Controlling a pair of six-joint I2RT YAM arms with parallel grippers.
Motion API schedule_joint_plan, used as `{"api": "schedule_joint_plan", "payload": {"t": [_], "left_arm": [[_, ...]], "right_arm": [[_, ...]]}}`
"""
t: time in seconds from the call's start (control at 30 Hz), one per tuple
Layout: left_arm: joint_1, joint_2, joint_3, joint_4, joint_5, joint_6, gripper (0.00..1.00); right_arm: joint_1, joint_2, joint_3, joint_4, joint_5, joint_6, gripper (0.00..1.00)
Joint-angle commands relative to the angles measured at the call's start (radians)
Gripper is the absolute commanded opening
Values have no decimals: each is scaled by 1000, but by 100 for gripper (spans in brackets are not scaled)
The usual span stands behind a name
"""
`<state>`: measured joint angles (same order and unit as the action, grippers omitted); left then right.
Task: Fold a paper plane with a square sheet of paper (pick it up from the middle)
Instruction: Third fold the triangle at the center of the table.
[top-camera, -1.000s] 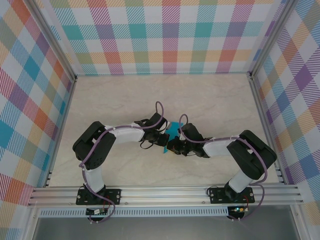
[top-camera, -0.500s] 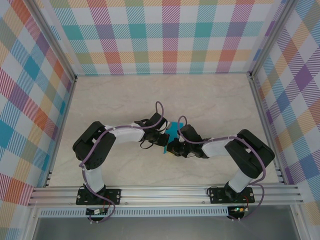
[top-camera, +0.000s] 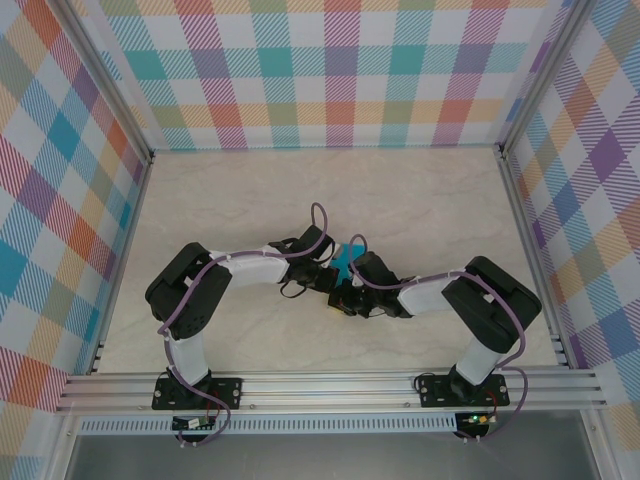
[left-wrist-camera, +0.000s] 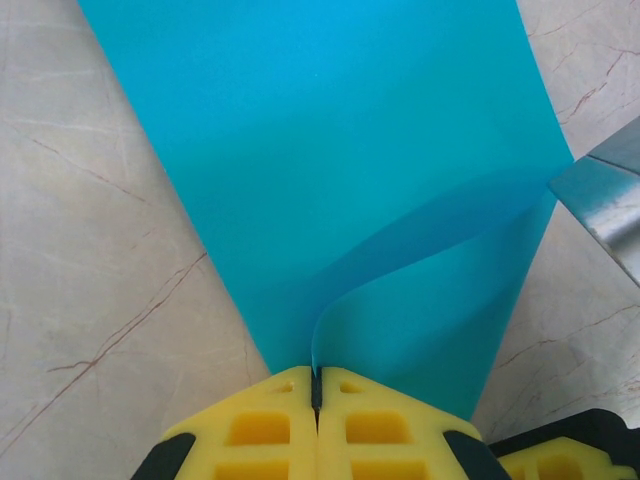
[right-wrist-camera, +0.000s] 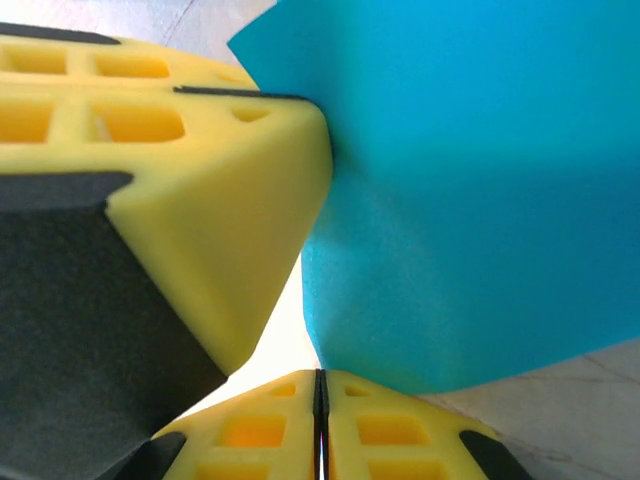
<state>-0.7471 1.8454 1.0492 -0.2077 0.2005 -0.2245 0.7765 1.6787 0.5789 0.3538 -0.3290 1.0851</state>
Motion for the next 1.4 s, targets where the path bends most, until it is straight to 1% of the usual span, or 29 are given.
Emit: {"api": "schedule_joint_plan", "payload": {"t": [0.0,0.23,0.3,0.4,0.47,0.6,0.67,0.73,0.83,0.9,1.07,1.2,1.37], "left_arm": [[6,35,-41,-92,-22,-9,0],[7,29,-39,-98,-24,-7,0],[6,29,-40,-98,-24,-7,0],[6,32,-36,-98,-23,-5,0],[6,33,-36,-98,-23,-7,0],[7,33,-36,-94,-21,-9,0],[6,35,-34,-99,-22,-9,0],[6,32,-34,-100,-24,-7,0],[7,31,-37,-98,-20,-9,0],[7,31,-40,-98,-20,-9,0],[6,31,-38,-97,-16,-8,0],[7,34,-34,-103,-19,-6,0],[6,41,-29,-106,-20,-5,0]], "right_arm": [[10,33,14,-45,10,-8,10],[17,-88,36,-110,34,-22,11],[17,-85,38,-81,22,-14,11],[17,-39,37,-6,-3,13,11],[18,-6,47,-2,-1,17,10],[24,40,51,-25,11,15,10],[24,37,51,-60,19,13,10],[24,8,40,-83,36,7,10],[20,-78,52,-185,84,-30,12],[1,-135,55,-236,103,-53,12],[-108,-191,17,-222,70,-67,13],[-163,-151,55,-212,3,-103,14],[-166,-74,96,-175,-40,-107,13]]}}
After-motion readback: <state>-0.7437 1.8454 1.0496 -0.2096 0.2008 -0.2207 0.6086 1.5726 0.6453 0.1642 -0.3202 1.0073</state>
